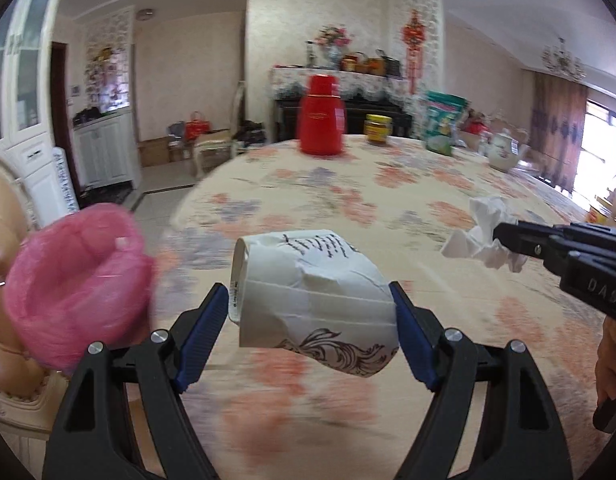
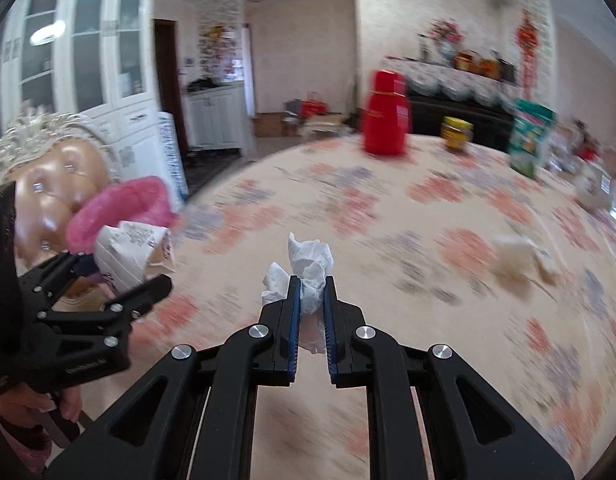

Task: Collect trash
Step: 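Carry the paper cup and tissue to the pink bin and open both tools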

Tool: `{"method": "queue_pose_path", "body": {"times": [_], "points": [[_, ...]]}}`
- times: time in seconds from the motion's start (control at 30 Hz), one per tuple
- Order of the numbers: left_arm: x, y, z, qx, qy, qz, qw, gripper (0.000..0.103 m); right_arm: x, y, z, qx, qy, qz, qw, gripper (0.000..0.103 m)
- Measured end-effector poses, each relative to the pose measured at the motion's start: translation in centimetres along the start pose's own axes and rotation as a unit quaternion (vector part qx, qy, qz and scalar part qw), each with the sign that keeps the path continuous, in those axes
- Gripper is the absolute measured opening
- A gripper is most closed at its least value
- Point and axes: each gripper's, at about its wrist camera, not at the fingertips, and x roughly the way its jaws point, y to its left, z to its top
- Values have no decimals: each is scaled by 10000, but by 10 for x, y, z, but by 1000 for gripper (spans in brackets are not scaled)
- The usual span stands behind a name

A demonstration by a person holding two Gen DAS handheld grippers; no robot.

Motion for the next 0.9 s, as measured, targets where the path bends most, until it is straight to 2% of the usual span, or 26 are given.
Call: {"method": "queue_pose_path", "body": {"times": [0.23,0.43,0.67,0.83,0.9], "points": [[-11,83,8,-408,-36,704,9967,77,49,73,35,-493,-9,769,9958,12],[-10,156,20,-591,4,1361,9889,77,96,129,62,-698,83,1293,9891,13],[13,233,30,-700,279,1676,9830,77,153,196,89,-861,185,1708,9814,13],[31,283,33,-1046,351,1827,9769,78,189,225,104,-892,264,1834,9786,14],[36,295,35,-1118,376,1882,9750,78,200,235,109,-922,263,1969,9757,18]]}}
